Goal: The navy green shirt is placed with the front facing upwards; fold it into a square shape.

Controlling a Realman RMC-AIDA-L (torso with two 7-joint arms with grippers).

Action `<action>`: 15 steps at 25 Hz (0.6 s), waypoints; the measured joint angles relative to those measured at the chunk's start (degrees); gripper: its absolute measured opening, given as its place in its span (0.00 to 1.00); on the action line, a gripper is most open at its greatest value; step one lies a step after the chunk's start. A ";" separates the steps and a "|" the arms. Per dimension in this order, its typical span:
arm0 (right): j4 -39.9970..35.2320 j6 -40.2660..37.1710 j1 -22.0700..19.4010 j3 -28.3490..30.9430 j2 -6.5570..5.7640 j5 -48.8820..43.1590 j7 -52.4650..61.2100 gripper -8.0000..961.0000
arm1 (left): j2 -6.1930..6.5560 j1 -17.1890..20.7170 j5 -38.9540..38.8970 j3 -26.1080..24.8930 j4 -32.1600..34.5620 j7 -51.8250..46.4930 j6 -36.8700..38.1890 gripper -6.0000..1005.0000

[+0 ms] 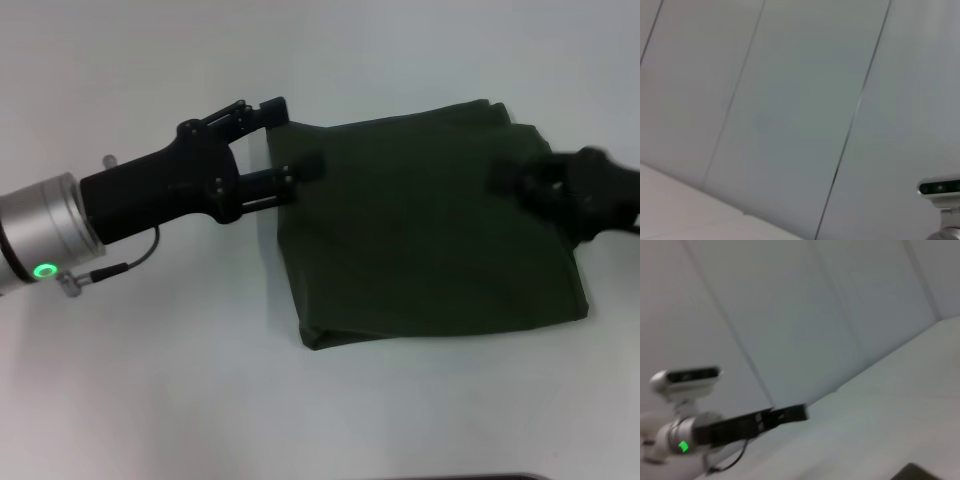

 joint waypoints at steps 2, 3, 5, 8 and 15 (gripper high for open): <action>0.88 0.58 0.96 -2.46 0.22 -0.06 -0.62 0.06 | 0.10 0.50 0.18 0.03 1.23 -1.68 -0.55 0.88; 1.18 1.07 1.48 -3.62 0.44 -0.07 -0.76 0.06 | 0.11 0.81 0.29 0.13 2.07 -2.65 -1.00 0.89; 1.56 2.51 2.35 -5.39 0.87 -0.10 -0.89 0.11 | 0.19 1.35 1.00 0.38 3.55 -4.43 -1.84 0.89; 1.75 3.53 3.50 -7.21 1.40 -0.17 -0.93 0.24 | 0.41 1.94 2.11 0.44 4.77 -5.85 -1.96 0.89; 1.67 3.21 4.23 -8.65 1.46 -0.23 -0.99 0.53 | 0.58 2.96 3.38 0.49 6.07 -7.44 -1.23 0.89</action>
